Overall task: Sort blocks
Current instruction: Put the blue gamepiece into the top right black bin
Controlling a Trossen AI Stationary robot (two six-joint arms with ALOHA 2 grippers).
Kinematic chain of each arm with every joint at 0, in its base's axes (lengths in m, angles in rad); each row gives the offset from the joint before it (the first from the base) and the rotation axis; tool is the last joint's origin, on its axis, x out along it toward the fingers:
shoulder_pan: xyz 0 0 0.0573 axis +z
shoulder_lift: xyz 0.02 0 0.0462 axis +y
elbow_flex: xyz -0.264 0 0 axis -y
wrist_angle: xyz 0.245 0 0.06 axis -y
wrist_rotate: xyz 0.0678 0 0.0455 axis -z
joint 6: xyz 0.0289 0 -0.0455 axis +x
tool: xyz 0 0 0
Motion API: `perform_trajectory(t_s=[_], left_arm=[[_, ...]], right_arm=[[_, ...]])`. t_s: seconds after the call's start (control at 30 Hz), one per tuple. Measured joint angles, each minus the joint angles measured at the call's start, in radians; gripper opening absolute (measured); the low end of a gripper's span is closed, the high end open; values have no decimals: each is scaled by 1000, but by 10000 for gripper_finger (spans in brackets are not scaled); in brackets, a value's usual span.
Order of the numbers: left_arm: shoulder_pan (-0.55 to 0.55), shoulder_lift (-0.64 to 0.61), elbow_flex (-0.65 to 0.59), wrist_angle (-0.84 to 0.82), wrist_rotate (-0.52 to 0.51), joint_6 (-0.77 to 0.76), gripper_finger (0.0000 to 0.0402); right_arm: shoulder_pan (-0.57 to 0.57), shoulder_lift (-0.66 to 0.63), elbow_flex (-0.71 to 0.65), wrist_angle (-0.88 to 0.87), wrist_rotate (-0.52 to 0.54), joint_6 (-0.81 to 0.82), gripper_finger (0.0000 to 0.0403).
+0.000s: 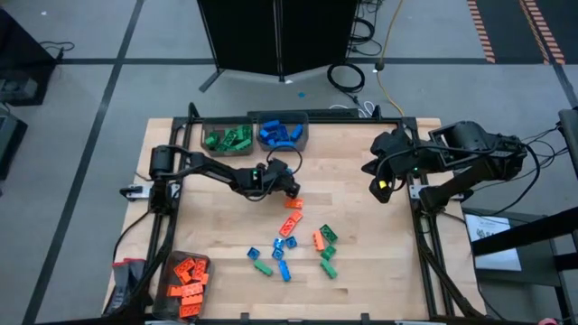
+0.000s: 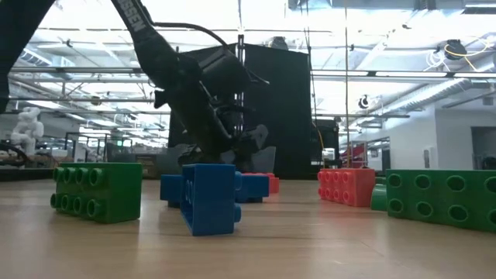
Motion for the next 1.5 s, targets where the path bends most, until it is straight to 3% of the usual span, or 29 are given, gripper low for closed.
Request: perform_trajectory(t_s=[0.13, 0.33, 0.73, 1.03, 1.17, 1.5], left_arm=[[4, -1, -1, -2, -8, 0, 186], [13, -3, -2, 3, 8, -2, 63], [-5, -128, -6, -14, 69, -5, 61], [63, -343, -4, -6, -164, 127, 61], [153, -373, -4, -7, -188, 157, 61], [352, -301, -3, 8, 34, 75, 61]], right_arm=[[0, 0, 0, 0, 0, 0, 0], [0, 0, 0, 0, 0, 20, 0], [0, 0, 0, -1, 0, 7, 0], [0, 0, 0, 2, 5, -24, 0], [0, 0, 0, 9, 5, -24, 0], [0, 0, 0, 26, 6, -27, 0]])
